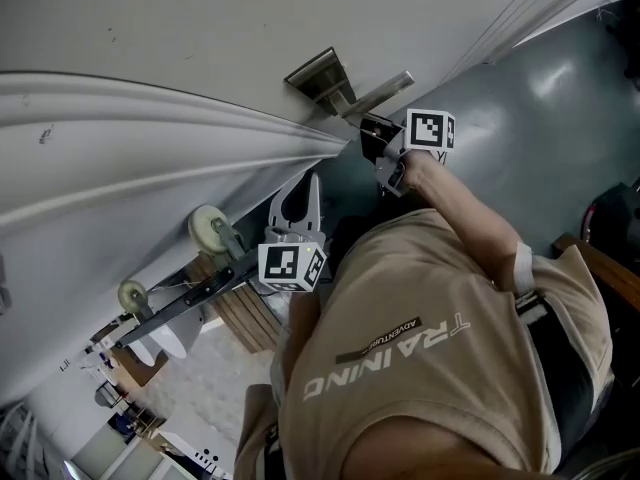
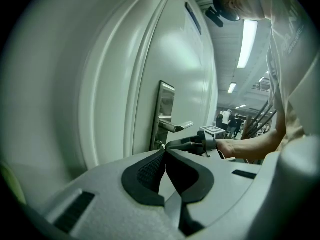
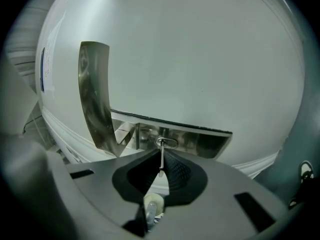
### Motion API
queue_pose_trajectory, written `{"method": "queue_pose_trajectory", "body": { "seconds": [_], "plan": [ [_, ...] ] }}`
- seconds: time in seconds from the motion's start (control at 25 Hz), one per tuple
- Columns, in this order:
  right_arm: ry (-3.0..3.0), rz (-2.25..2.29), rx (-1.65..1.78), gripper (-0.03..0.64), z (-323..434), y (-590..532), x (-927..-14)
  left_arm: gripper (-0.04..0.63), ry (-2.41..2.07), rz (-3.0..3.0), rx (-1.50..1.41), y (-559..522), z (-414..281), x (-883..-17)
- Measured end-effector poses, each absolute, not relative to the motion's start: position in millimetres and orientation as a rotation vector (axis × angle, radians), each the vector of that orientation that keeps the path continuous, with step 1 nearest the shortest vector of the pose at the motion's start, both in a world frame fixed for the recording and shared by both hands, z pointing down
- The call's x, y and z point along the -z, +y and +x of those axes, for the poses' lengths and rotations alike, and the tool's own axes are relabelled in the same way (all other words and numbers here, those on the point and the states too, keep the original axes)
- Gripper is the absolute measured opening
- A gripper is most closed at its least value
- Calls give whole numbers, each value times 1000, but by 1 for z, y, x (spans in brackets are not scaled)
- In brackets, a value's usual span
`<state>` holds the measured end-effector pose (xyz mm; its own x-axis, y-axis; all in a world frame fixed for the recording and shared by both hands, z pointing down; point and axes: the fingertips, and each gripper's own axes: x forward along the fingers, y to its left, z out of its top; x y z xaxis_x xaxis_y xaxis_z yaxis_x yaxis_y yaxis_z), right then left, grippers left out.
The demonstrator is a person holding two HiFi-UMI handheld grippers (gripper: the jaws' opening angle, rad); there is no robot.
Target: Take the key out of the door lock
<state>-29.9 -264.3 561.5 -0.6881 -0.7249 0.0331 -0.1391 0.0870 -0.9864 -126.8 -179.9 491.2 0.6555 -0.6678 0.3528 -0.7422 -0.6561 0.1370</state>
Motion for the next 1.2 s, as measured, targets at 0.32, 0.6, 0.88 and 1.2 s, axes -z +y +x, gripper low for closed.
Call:
{"method": "queue_pose_trajectory", "body": {
  "seconds": [0.32, 0.6, 0.88, 1.2],
  "plan": [
    [1833, -783, 1668, 18, -28, -265, -561, 9, -1154, 2644, -380, -177, -117, -484],
    [1778, -733, 1722, 18, -30, -259, -565, 9, -1161, 2647, -400, -170, -115, -481],
    [1771, -745, 1685, 18, -28, -261, -564, 9, -1212, 2616, -408, -170, -121, -480],
    [1820, -717, 1665, 18, -27, -251, -564, 9, -1186, 2608, -411, -175, -114, -486]
  ]
}}
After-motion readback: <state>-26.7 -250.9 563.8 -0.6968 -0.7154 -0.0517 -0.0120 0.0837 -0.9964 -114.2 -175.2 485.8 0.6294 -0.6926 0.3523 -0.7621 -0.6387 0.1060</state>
